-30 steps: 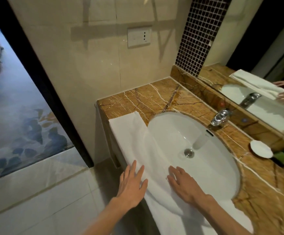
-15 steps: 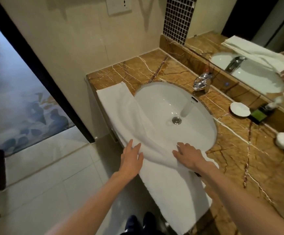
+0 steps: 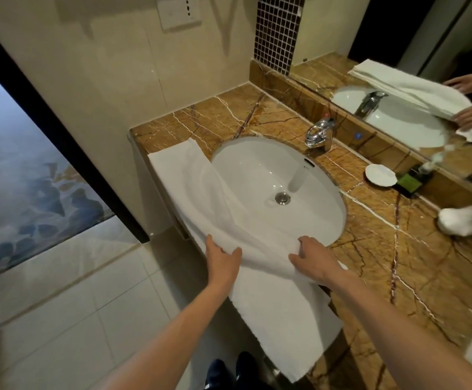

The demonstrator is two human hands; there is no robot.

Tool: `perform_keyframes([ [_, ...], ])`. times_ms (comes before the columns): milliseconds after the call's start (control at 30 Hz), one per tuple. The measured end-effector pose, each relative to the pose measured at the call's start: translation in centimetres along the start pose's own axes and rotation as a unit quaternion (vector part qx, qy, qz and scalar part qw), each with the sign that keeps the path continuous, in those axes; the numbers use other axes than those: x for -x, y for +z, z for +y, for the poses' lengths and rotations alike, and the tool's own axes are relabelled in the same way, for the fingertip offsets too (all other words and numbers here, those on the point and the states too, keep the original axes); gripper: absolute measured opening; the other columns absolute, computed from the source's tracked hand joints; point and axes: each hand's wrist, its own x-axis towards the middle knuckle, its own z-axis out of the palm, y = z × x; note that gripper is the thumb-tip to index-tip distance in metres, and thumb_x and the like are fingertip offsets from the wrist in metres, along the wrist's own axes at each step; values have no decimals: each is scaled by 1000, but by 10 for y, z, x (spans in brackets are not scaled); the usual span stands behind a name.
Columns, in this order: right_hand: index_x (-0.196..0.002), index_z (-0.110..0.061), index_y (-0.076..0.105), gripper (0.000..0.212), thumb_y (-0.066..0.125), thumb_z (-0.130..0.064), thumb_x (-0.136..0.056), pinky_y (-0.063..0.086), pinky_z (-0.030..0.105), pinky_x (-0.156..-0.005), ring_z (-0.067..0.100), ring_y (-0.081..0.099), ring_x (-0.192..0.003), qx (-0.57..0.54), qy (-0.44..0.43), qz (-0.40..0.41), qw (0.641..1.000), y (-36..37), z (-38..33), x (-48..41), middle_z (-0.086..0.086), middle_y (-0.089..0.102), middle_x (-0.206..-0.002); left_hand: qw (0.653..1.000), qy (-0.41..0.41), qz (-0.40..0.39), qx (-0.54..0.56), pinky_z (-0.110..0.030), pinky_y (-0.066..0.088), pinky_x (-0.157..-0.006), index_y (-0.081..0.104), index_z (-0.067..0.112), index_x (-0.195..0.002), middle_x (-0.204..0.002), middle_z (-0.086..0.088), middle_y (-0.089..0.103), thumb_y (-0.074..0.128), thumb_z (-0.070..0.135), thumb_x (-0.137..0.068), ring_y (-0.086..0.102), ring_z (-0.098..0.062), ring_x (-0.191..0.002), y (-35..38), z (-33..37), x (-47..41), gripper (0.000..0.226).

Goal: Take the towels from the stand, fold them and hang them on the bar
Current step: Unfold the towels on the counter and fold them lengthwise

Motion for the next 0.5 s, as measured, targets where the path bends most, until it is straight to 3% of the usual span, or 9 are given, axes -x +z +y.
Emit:
perform_keyframes([
  [133, -84, -18, 45, 18, 38, -33, -92, 36, 33, -58, 24, 55, -72, 24, 0, -7, 1000, -4, 4, -3, 1, 56, -79, 998, -8, -56, -32, -15, 46, -71, 21, 24, -150, -101, 4, 61, 62, 8, -85, 59, -9, -90, 5, -5, 11, 78],
  [267, -90, -19, 42, 21, 33, -38, -95, 37, 35, -59, 22, 52, -70, 15, -11, -19, 1000, -14, 4, -2, 2, 56, -81, 995, 24, -84, -38, -5, 45, -59, 46, 25, -134, -93, 1, 61, 62, 3, -83, 61, 3, -72, 11, -7, 17, 58],
  [333, -97, -15, 46, 23, 35, -35, -98, 35, 34, -62, 26, 53, -76, 5, -16, -26, 1000, -22, 2, -3, 7, 58, -88, 995, 55, -78, -36, -7, 46, -61, 53, 23, -126, -90, 0, 59, 64, 3, -82, 59, 4, -66, 11, -5, 19, 49],
  [433, -102, -11, 49, 22, 39, -31, -99, 33, 32, -65, 25, 52, -82, -27, -10, -41, 999, -31, -1, -2, 8, 58, -94, 996, 63, -66, 3, -20, 55, -71, 57, 27, -118, -93, -3, 59, 66, 8, -84, 61, -10, -77, 11, -3, 21, 40],
  [500, -104, -11, 51, 21, 43, -29, -98, 34, 31, -69, 23, 51, -86, -59, -11, -54, 997, -33, -2, 0, 8, 58, -99, 996, 40, -66, 51, -27, 58, -70, 59, 31, -113, -96, -4, 59, 66, 7, -85, 62, -16, -83, 11, -2, 26, 37],
])
